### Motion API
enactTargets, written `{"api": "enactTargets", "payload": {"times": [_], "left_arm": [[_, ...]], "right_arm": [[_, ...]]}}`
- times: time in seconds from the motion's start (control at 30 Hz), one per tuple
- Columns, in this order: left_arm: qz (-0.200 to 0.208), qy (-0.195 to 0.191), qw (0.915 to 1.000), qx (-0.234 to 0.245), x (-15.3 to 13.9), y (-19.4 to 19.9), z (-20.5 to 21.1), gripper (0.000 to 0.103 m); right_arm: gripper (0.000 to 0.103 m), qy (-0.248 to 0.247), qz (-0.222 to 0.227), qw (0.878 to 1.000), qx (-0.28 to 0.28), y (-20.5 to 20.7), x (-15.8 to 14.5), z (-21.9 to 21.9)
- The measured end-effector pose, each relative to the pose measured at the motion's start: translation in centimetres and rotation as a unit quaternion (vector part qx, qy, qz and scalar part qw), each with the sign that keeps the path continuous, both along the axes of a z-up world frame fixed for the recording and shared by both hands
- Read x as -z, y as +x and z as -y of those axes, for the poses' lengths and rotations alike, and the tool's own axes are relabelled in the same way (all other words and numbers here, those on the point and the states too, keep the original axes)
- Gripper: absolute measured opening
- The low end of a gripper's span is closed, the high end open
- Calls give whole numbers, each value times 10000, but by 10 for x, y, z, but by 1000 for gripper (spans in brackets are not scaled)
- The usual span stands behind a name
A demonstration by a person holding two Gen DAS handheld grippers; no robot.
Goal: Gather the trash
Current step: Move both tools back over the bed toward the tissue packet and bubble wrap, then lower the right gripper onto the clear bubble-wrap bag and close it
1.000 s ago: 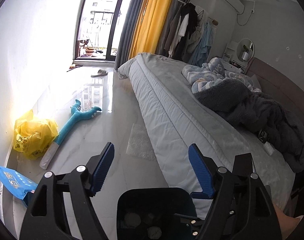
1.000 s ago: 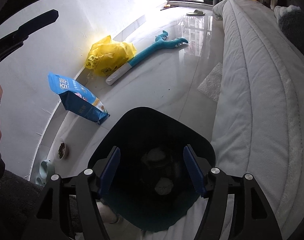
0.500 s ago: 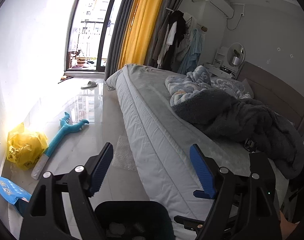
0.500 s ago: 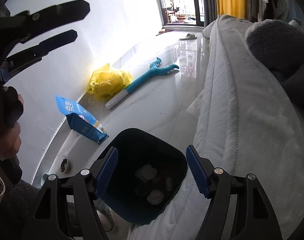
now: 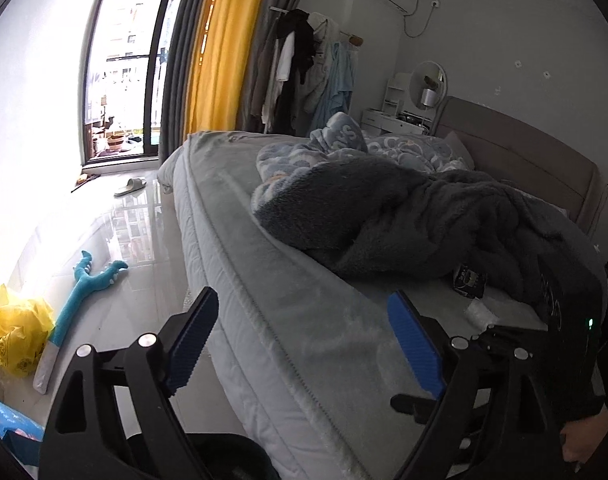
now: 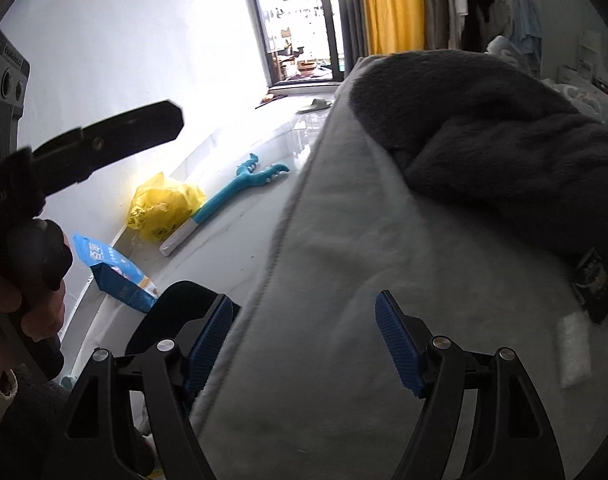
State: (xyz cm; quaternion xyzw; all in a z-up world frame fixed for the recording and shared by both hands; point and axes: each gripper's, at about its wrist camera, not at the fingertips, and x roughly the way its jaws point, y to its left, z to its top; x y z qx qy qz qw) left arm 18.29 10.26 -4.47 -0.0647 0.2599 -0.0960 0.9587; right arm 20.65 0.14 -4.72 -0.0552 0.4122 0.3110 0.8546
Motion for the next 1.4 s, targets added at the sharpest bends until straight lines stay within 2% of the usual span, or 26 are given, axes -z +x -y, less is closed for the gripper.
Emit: {"api": "enactTargets", "payload": {"times": [0.17, 0.37, 0.8, 1.13, 1.17, 1.2, 1.33, 1.37, 1.4], "left_arm": [[-88, 151, 9990, 404, 14, 25, 35, 89], [-272, -56, 9972, 694, 28, 55, 57, 89], [-211, -297, 9931, 1115, 30, 97, 106, 90], [-338, -143, 9880, 1500, 35, 118, 155, 92], [-352, -112, 9871, 1558, 36, 120, 161, 92], [-371, -89, 9861, 1619, 37, 121, 167, 92], [-486, -60, 9819, 1831, 43, 128, 189, 92], [-539, -83, 9804, 1891, 44, 129, 193, 92], [-597, -100, 9791, 1943, 47, 131, 198, 92]], "right_arm": [[75, 51, 4, 9986, 522, 33, -4, 44], [75, -109, -13, 9964, 842, 52, 0, 76], [75, -211, -119, 9963, 820, 76, 25, 124], [75, -216, -371, 9952, 881, 86, 43, 157], [74, -225, -393, 9951, 879, 86, 46, 162], [66, -229, -429, 9950, 876, 87, 49, 165], [56, -215, -516, 9942, 922, 88, 55, 179], [51, -223, -497, 9940, 943, 87, 55, 183], [42, -227, -483, 9939, 969, 85, 54, 192]]}}
